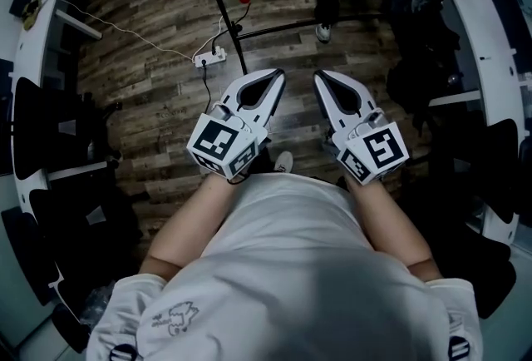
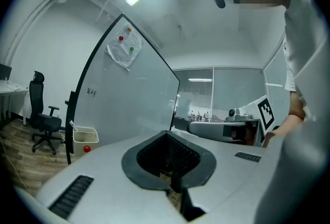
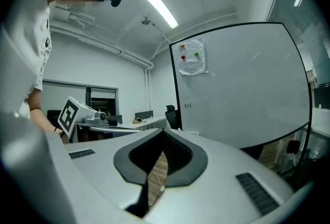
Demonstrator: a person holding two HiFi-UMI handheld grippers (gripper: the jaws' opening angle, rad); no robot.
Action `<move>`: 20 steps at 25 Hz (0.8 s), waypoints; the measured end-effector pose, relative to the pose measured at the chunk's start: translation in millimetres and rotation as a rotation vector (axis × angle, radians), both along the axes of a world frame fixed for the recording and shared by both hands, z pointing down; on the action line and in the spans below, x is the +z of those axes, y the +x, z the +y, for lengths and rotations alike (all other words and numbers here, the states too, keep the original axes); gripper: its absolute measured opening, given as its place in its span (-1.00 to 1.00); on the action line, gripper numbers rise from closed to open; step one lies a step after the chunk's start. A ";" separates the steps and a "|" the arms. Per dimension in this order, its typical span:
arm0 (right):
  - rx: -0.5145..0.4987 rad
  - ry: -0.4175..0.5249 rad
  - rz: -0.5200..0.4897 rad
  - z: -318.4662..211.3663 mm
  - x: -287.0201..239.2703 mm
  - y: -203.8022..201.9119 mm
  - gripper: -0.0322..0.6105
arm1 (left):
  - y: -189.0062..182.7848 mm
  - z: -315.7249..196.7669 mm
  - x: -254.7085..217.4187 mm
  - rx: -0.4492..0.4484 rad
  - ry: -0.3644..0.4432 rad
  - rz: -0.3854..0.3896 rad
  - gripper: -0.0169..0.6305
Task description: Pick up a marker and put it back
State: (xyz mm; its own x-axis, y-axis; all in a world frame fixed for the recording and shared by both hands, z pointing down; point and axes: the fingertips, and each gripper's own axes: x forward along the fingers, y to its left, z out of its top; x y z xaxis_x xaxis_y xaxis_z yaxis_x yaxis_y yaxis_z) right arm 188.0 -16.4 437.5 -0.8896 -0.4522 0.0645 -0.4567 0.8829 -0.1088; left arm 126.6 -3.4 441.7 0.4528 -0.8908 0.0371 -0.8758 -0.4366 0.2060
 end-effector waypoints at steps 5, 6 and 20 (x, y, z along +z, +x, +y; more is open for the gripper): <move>-0.008 -0.010 0.002 5.0 1.2 4.9 -0.87 | 7.9 6.9 -2.0 0.009 0.009 -0.003 -0.93; -0.007 -0.013 0.001 5.2 1.7 5.4 -0.87 | 8.2 7.9 -0.3 0.010 0.004 -0.002 -0.93; 0.007 -0.014 -0.004 7.7 1.9 16.5 -0.87 | 20.9 11.0 -3.3 0.041 -0.007 0.043 -0.93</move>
